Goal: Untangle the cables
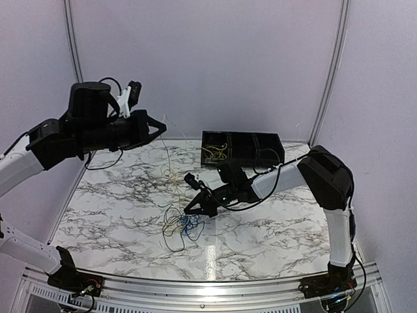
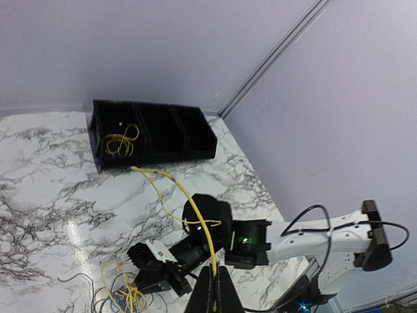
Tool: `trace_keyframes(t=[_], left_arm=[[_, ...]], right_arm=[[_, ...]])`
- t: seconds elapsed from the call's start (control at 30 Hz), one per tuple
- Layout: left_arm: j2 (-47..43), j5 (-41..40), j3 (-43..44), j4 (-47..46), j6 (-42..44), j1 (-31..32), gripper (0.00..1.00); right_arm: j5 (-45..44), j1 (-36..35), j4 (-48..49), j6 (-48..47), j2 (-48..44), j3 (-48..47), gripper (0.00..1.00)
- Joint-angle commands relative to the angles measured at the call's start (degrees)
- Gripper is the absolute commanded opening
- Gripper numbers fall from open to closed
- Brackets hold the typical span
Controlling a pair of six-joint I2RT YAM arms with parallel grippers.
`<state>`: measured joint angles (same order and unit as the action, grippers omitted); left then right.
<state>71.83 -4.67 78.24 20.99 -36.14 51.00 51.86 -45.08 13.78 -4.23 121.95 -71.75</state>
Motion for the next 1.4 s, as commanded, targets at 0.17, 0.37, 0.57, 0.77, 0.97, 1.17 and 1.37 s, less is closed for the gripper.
trace_keyframes(t=[0.17,0.37,0.57,0.77,0.97,1.17,1.37], left_arm=[[-7.2,-5.1,12.0,6.7,3.7,0.3,0.00],[-4.8,-6.2,26.1,13.4,7.3,0.3,0.00],[3.3,-5.4,53.4,23.0,10.5,0.5,0.00],[2.5,-5.9,48.1,22.4,8.4,0.4,0.00],[-1.2,-4.6,26.0,18.0,6.0,0.8,0.00],[-6.5,-4.2,2.6,4.8,4.4,1.5,0.00],[-7.4,-3.6,-9.8,-5.6,0.8,1.6,0.00]], right_arm=[[-4.5,0.6,-1.7,3.4,3.6,-1.8,0.00],[-6.8,1.2,-4.0,3.9,5.4,-3.5,0.00],[-7.5,2.5,-6.8,3.7,6.9,-5.2,0.00],[-7.0,3.1,-10.7,-0.2,4.9,-5.6,0.30],[-5.2,4.5,-21.0,-9.8,-2.3,-6.8,0.45],[0.6,6.6,-24.3,-15.5,-16.2,-3.4,0.49],[5.4,5.7,-23.4,-9.2,-23.9,-4.3,0.65]])
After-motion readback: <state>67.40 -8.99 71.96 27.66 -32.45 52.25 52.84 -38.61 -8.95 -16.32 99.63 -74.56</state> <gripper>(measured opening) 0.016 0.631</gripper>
